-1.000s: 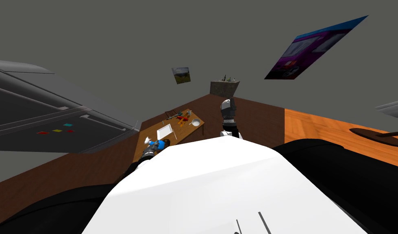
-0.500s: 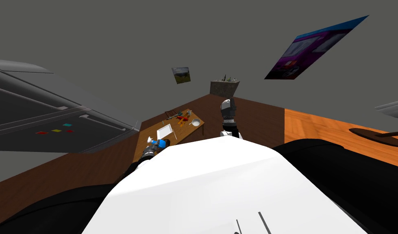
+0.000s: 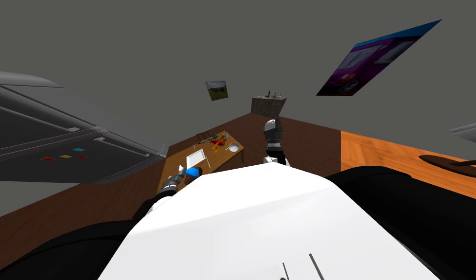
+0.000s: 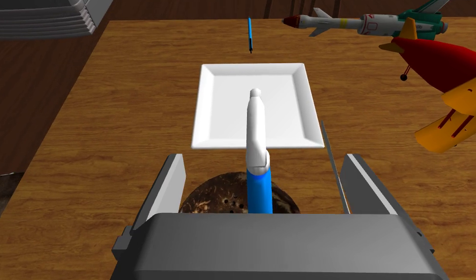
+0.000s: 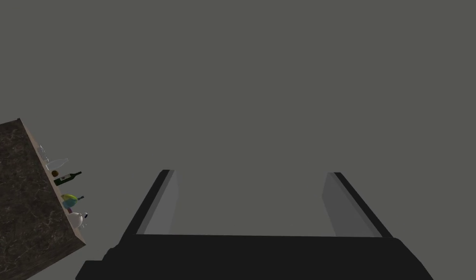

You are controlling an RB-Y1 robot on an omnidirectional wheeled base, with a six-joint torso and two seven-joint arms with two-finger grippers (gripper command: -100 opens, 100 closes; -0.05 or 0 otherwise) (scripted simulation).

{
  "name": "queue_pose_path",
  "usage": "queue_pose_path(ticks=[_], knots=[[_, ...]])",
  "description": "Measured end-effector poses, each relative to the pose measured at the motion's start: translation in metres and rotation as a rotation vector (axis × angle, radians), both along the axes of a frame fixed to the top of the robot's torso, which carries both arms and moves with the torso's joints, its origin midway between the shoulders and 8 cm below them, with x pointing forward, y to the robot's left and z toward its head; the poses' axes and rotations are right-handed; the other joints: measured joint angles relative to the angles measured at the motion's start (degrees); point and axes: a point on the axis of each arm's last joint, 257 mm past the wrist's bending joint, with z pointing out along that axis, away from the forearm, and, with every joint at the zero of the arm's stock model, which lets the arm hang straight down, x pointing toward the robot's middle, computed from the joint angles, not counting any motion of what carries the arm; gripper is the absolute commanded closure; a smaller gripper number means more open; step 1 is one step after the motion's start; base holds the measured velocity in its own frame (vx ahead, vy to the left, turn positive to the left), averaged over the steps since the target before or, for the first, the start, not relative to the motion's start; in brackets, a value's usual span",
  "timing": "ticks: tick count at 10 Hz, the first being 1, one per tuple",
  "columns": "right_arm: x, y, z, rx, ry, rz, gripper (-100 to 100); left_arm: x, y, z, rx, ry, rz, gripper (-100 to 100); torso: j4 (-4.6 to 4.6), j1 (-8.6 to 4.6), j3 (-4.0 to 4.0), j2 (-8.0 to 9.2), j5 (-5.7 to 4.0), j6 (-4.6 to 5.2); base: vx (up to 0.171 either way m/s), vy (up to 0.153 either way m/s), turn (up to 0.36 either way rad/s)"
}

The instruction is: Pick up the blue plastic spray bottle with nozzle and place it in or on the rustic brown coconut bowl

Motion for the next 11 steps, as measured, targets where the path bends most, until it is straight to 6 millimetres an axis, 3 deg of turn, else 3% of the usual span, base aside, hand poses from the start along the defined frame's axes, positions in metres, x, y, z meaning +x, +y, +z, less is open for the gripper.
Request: queue_pose_path(ticks=[5,6,11], knots=[[0.000,0.000,0.000,0.000,0.000,0.000,0,-0.014,0.008,0.039,0.015,-0.013,-0.016,-100,0.00,-0.02,-0.01,-0.01,0.00,0.00,0.033,-0.035,0.007],[0.000,0.000,0.000,0.000,0.000,0.000,0,-0.014,0.007,0.039,0.015,-0.013,-0.017,0,0.01,0.06,0.02,0.04,0.02,0.01,0.000,0.000,0.000],[0.000,0.000,0.000,0.000,0.000,0.000,0,-0.014,0.007,0.039,0.015,-0.013,-0.017,0,0.02,0.14,0.07,0.12,0.04,0.01,0.000,0.000,0.000]])
